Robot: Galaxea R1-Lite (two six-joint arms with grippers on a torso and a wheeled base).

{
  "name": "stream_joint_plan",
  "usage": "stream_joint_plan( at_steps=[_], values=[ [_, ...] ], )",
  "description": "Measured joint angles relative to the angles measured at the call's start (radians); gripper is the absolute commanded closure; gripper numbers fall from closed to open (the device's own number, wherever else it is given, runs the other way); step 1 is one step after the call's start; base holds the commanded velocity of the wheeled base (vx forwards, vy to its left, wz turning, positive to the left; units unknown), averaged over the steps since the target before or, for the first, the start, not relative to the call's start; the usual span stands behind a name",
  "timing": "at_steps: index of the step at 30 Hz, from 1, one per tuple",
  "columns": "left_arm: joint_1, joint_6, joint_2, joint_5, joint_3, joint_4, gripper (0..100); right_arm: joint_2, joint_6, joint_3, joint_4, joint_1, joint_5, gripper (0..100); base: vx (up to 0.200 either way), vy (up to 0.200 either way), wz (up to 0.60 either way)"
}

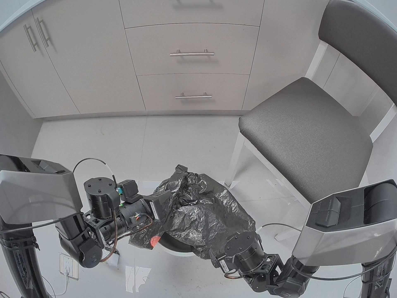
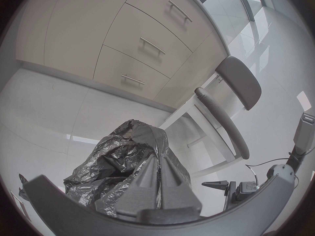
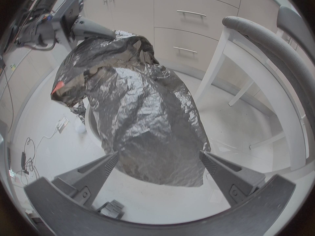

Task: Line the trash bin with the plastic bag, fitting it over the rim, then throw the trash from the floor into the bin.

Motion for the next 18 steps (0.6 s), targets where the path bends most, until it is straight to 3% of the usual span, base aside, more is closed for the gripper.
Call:
stream_joint_plan(
  at_steps=[9,18],
  values=[
    [-0.002,0.0,0.001,0.001,-0.001,0.0,100,0.003,-0.002,0.063,-0.062,0.066,-0.004,0,0.0,0.0,0.0],
    [-0.003,0.001,0.001,0.001,-0.002,0.0,100,0.052,-0.023,0.014,-0.066,0.11,-0.024,0,0.0,0.0,0.0]
  ],
)
